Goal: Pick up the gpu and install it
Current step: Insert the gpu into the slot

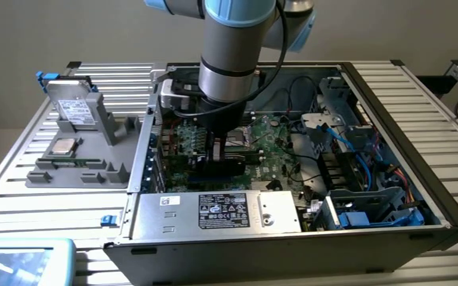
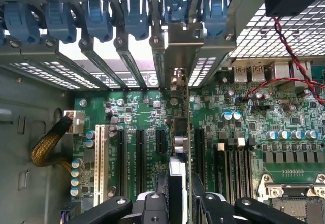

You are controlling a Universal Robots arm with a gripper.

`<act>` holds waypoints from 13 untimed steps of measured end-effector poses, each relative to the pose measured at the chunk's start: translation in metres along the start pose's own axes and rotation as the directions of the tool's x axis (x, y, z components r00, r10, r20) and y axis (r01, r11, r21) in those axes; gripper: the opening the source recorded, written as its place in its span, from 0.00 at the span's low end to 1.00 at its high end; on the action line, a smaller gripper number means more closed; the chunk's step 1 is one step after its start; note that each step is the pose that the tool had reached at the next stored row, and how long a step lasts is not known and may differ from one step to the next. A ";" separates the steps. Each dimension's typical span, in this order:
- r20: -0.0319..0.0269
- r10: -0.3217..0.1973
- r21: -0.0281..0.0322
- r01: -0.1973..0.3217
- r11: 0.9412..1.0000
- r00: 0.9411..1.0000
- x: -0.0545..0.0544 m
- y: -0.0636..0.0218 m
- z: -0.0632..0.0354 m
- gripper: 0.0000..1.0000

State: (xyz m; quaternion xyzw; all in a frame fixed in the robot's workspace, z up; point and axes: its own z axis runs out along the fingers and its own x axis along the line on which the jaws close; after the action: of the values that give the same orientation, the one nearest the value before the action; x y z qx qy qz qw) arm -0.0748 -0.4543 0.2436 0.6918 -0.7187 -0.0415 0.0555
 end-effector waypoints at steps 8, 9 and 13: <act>-0.003 -0.013 0.000 0.013 1.000 1.000 0.000 -0.0001 0.0009 0.29; -0.005 -0.013 0.001 0.013 1.000 1.000 0.000 0.0000 0.0012 0.29; -0.007 -0.014 0.000 0.014 1.000 1.000 0.000 -0.0001 0.0028 0.29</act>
State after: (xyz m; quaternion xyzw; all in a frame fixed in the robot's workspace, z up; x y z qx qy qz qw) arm -0.0750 -0.4544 0.2408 0.6969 -0.7138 -0.0394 0.0574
